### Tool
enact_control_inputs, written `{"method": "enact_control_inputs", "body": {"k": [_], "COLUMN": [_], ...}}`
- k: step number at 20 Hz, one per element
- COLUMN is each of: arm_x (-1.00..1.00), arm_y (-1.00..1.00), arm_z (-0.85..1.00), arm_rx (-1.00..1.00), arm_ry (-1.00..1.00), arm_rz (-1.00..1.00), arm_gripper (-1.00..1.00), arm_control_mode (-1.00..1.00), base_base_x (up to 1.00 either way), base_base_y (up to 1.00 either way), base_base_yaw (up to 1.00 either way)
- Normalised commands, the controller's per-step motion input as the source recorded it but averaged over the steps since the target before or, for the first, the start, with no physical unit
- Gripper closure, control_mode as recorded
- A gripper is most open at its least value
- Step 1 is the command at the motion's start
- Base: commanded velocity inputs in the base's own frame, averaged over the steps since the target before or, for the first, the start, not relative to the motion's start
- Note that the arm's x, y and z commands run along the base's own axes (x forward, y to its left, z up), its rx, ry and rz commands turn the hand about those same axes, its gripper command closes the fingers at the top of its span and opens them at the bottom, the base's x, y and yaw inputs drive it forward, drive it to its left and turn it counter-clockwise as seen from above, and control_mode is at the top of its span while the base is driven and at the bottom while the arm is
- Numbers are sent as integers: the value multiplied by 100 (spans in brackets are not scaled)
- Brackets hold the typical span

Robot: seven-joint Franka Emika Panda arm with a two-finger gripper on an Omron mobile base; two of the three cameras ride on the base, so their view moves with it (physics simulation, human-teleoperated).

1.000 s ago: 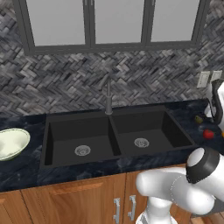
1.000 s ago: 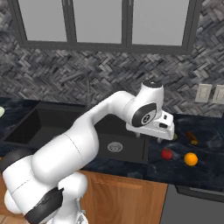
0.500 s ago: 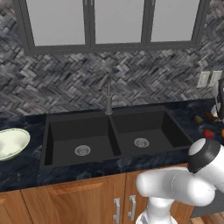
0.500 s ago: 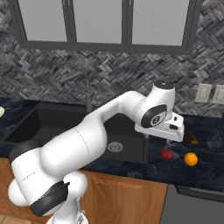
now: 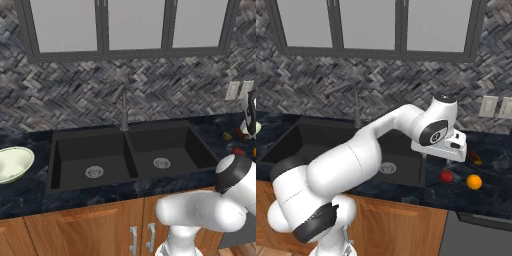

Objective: There is a mixed pile of frozen fruits and vegetables on the counter. Locate all the frozen vegetables and place the items in a bowl on the counter. Take all the frozen fruits and defrost them in a running sink.

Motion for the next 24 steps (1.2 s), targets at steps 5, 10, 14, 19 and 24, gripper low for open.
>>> {"method": "enact_control_inputs", "body": {"k": [5,10,14,19,24], "arm_x": [12,12,12,18,16], "arm_y": [0,0,-2,-2,-7], "arm_z": [-4,-6,-10,-13,-12], "arm_rx": [0,0,0,0,0], "arm_ry": [0,-1,-1,0,0], "arm_rz": [0,0,0,0,0], "arm_gripper": [-100,-100,-100,-100,-100], "arm_control_mode": [-100,-100,-100,-100,-100], "base_base_x": [0,0,0,0,0], "base_base_y": [0,0,0,0,0], "base_base_yaw": [0,0,0,0,0]}}
